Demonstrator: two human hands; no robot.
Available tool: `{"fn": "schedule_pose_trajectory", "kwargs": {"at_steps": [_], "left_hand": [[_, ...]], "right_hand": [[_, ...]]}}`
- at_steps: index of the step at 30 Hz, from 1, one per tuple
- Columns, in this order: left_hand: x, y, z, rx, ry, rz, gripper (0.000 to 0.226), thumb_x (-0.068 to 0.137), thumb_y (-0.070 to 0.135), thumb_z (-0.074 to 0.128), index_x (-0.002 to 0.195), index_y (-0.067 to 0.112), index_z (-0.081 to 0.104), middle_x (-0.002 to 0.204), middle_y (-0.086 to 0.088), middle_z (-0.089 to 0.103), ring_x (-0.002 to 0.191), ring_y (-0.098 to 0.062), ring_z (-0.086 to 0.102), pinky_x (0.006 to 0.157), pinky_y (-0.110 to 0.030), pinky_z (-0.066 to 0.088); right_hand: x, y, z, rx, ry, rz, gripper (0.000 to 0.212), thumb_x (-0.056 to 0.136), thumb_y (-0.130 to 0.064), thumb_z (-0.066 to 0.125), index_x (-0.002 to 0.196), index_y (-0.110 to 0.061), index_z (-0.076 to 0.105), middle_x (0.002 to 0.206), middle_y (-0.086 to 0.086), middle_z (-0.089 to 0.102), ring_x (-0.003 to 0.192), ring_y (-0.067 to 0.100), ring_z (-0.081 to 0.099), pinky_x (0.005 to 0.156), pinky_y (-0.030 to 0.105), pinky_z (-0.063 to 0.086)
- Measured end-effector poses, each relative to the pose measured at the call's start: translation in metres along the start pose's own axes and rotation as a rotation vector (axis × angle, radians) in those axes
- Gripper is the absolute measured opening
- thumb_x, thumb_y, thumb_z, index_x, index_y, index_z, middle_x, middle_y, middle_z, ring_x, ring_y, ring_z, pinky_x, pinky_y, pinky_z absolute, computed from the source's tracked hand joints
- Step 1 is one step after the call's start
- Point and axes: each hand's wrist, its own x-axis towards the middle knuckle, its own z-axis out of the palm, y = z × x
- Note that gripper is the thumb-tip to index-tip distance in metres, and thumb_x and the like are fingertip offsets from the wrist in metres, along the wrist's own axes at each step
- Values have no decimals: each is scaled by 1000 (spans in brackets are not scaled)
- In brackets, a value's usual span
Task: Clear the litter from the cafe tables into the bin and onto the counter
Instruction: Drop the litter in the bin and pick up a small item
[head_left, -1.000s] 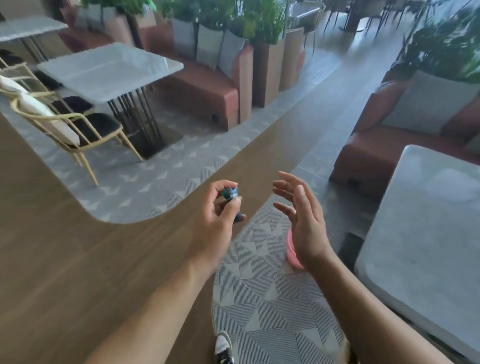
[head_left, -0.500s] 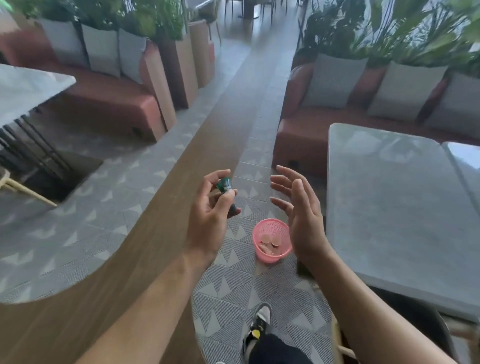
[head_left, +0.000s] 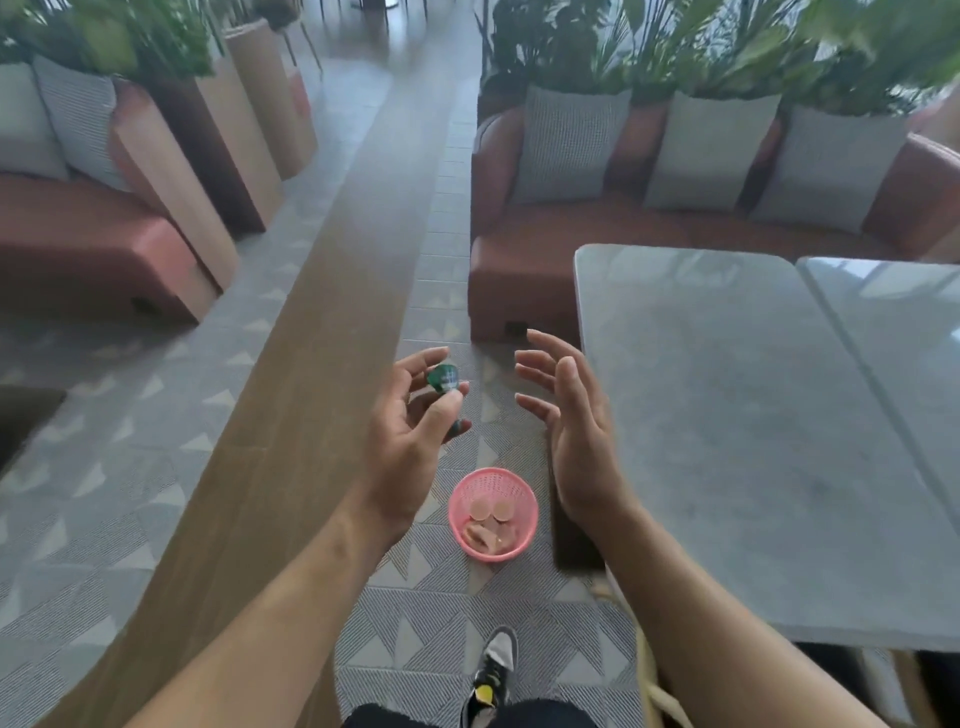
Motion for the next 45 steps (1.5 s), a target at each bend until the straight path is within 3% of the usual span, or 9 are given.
{"fn": "schedule_pose_trajectory", "kwargs": {"at_steps": [4, 8, 13, 20, 28, 32, 35, 39, 45], "left_hand": [[38, -7, 12, 9, -42, -28, 36, 84, 39, 73, 119, 46, 69, 128, -4, 66, 117, -23, 72, 88, -35, 62], [73, -26, 19, 47, -88, -70, 35, 84, 37, 73, 118, 47, 69, 112, 15, 72, 111, -18, 73, 93, -41, 63], [108, -70, 17, 29, -124, -161, 35, 83, 34, 73, 116, 45, 70, 110, 18, 73, 113, -21, 72, 94, -42, 62], [147, -182, 4, 28, -148, -307, 37, 87, 21, 72, 122, 32, 65, 116, 9, 70, 120, -27, 70, 101, -52, 59], [168, -359, -18, 40, -131, -402, 36, 88, 11, 65, 121, 26, 63, 120, -1, 64, 118, -29, 69, 105, -64, 53], [157, -439, -32, 46, -124, -470, 41, 79, 19, 75, 119, 27, 65, 113, 3, 70, 119, -31, 69, 102, -54, 58], [151, -488, -41, 71, -138, -510, 38, 86, 9, 67, 121, 23, 64, 101, 17, 75, 106, -15, 73, 91, -42, 63], [147, -533, -50, 113, -137, -544, 41, 85, 5, 63, 122, 23, 63, 101, 22, 75, 105, -12, 73, 90, -42, 64], [144, -587, -55, 175, -149, -659, 44, 88, 0, 63, 125, 24, 62, 115, 1, 70, 101, -12, 72, 87, -38, 62]], "right_hand": [[31, 11, -11, -44, 35, 24, 38, 98, -65, 42, 124, -52, 65, 125, -14, 70, 124, 14, 66, 101, 39, 55], [54, 32, -20, -68, 95, 82, 43, 99, -62, 41, 130, -41, 61, 129, -5, 68, 125, 14, 65, 100, 36, 55], [75, 75, -24, -54, 196, 136, 46, 97, -62, 42, 130, -38, 62, 129, 6, 67, 124, 20, 65, 100, 42, 55], [87, 191, -22, -80, 312, 257, 44, 97, -63, 41, 129, -41, 62, 129, 5, 67, 125, 20, 64, 107, 54, 53], [76, 372, -21, -68, 403, 359, 45, 94, -63, 42, 124, -39, 64, 122, -6, 68, 121, 11, 64, 107, 50, 53], [61, 451, -26, -64, 416, 391, 40, 96, -62, 45, 122, -41, 67, 121, -12, 70, 119, 4, 65, 102, 38, 54], [50, 497, -31, -52, 415, 427, 38, 99, -60, 46, 122, -39, 69, 120, -11, 71, 115, 2, 67, 92, 25, 54], [39, 540, -39, -39, 407, 439, 38, 105, -49, 46, 126, -26, 66, 113, -22, 74, 109, -4, 69, 85, 15, 55], [30, 586, -50, -79, 433, 525, 55, 94, -62, 49, 127, -23, 69, 122, -12, 74, 118, 1, 68, 94, 26, 55]]}}
